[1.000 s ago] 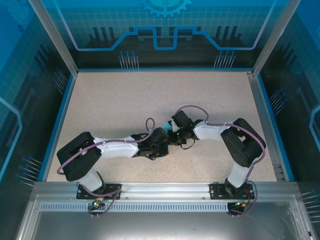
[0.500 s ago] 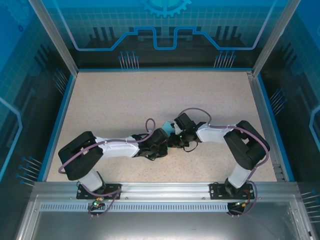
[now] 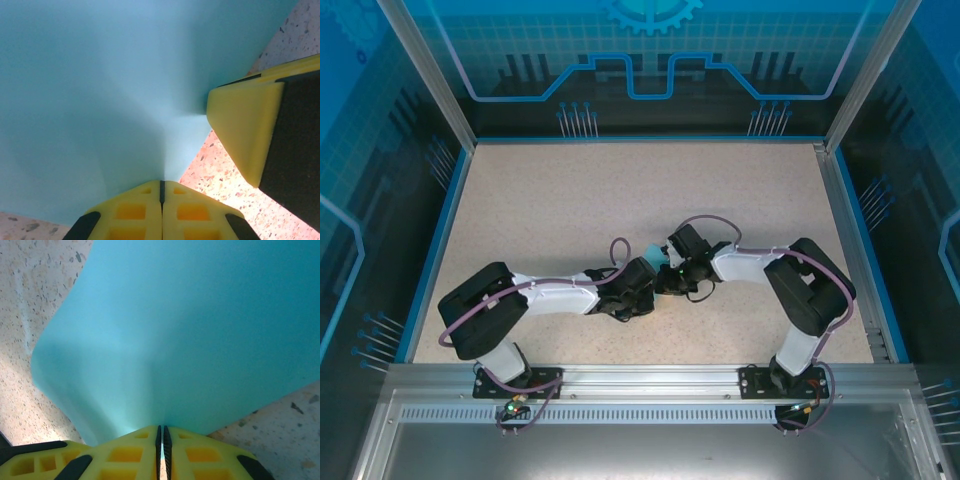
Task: Fold a paper plane with a square sheet of paper (pick it up from the middle)
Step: First fold in half a square sheet of paper at the center of the table.
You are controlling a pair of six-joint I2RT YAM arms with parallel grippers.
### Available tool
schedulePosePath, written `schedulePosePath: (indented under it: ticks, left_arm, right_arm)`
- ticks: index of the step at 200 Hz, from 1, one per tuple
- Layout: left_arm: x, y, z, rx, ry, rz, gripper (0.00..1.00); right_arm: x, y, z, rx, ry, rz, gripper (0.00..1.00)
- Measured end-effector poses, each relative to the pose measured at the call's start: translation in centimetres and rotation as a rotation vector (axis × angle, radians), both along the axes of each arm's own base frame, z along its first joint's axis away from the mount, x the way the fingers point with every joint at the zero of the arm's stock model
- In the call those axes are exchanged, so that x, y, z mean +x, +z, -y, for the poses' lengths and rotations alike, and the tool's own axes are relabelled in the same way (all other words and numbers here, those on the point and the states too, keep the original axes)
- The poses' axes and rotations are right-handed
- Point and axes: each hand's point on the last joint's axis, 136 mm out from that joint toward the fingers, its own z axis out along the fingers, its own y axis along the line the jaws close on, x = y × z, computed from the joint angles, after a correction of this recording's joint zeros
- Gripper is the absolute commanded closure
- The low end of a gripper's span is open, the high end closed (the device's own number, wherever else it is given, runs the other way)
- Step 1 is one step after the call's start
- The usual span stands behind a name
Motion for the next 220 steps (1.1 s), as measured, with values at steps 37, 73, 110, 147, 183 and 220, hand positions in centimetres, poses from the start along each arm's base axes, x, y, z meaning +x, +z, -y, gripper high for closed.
schedulePosePath:
  ticks: [37,73,110,147,183,220]
  left_arm:
    - [0.0,0.0,0.0,0.0,0.008,-0.006,0.94]
    - [-0.1,-0.1,-0.1,-0.002,0.017,-0.011,0.94]
    - [-0.1,-0.1,-0.1,-0.006,0.029,-0.016,0.94]
    - [-0.1,-0.2,-0.1,-0.008,0.03,-0.016,0.94]
    - [-0.1,-0.2,-0.1,-0.008,0.03,-0.016,0.94]
    - [-0.1,-0.2,-0.1,-0.008,0.03,-0.016,0.94]
  right_arm:
    - [0.5,0.1,0.1,-0.007,0.008,-0.003,0.86]
    - [2.9,0.2,1.9,-0.027,-0.048,0.021,0.86]
    - [5.4,0.1,3.8,-0.044,-0.102,0.037,0.86]
    - [7.1,0.1,5.2,-0.047,-0.14,0.037,0.86]
    - [9.6,0.5,6.6,-0.082,-0.177,0.078,0.86]
    - [10.6,1.7,6.4,-0.079,-0.173,0.125,0.86]
